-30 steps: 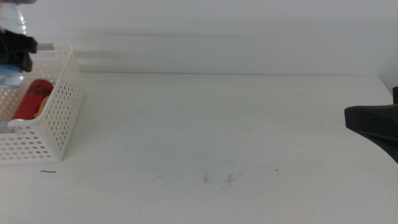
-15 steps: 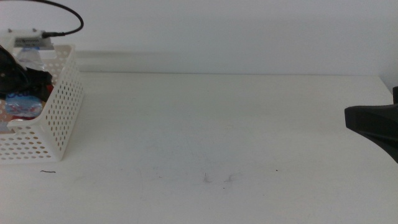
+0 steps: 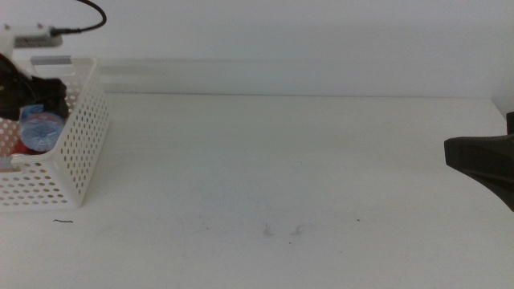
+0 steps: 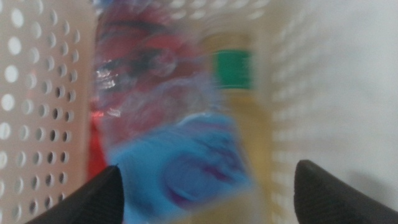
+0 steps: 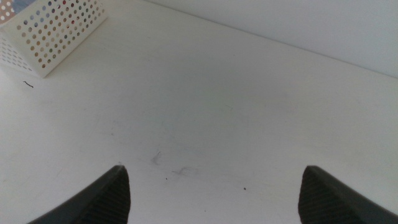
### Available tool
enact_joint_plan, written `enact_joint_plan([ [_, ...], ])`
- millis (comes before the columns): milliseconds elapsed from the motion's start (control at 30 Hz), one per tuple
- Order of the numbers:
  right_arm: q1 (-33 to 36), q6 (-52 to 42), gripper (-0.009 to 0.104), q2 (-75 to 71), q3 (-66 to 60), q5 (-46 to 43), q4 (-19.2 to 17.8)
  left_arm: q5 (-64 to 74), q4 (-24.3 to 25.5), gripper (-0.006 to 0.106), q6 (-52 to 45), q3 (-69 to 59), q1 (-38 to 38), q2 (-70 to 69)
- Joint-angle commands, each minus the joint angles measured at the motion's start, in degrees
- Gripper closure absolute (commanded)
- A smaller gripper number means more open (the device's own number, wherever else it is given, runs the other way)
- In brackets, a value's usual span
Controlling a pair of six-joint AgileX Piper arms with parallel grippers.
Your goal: Use arms to grab the bottles and put them into the dustbin to the left of the table.
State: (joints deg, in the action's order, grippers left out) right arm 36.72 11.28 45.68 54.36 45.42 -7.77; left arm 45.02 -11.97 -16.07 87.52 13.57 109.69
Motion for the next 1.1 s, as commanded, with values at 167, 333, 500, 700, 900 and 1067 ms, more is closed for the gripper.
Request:
enact_joint_plan([
  [167, -0.1, -0.2, 0.025, -0.2, 0.4, -0.3, -0.5, -4.4, -0.5, 0.007, 3.5, -13.2, -5.3, -18.2],
  [333, -0.1, -0.2, 0.025, -0.2, 0.4, -0.3, -0.5, -4.5, -0.5, 0.007, 2.4, -20.3, -11.6, -33.0],
  [500, -0.1, -0.2, 0.025, -0.2, 0.4, -0.3, -0.5, -5.0, -2.8, 0.007, 3.0, -23.5, -16.6, -44.4],
  [700, -0.1, -0.2, 0.025, -0.2, 0.4, -0.3, -0.5, -5.3, -3.5, 0.007, 2.8, -23.6, -20.5, -53.2],
  [900, -0.1, -0.2, 0.025, -0.2, 0.4, -0.3, -0.5, 0.3, -6.9, 0.007, -2.1, -23.6, -21.1, -59.7],
  [1067, -0.1, -0.2, 0.025, -0.2, 0.4, -0.3, -0.5, 4.2, -6.6, 0.007, -1.5, -24.6, -25.1, -64.7],
])
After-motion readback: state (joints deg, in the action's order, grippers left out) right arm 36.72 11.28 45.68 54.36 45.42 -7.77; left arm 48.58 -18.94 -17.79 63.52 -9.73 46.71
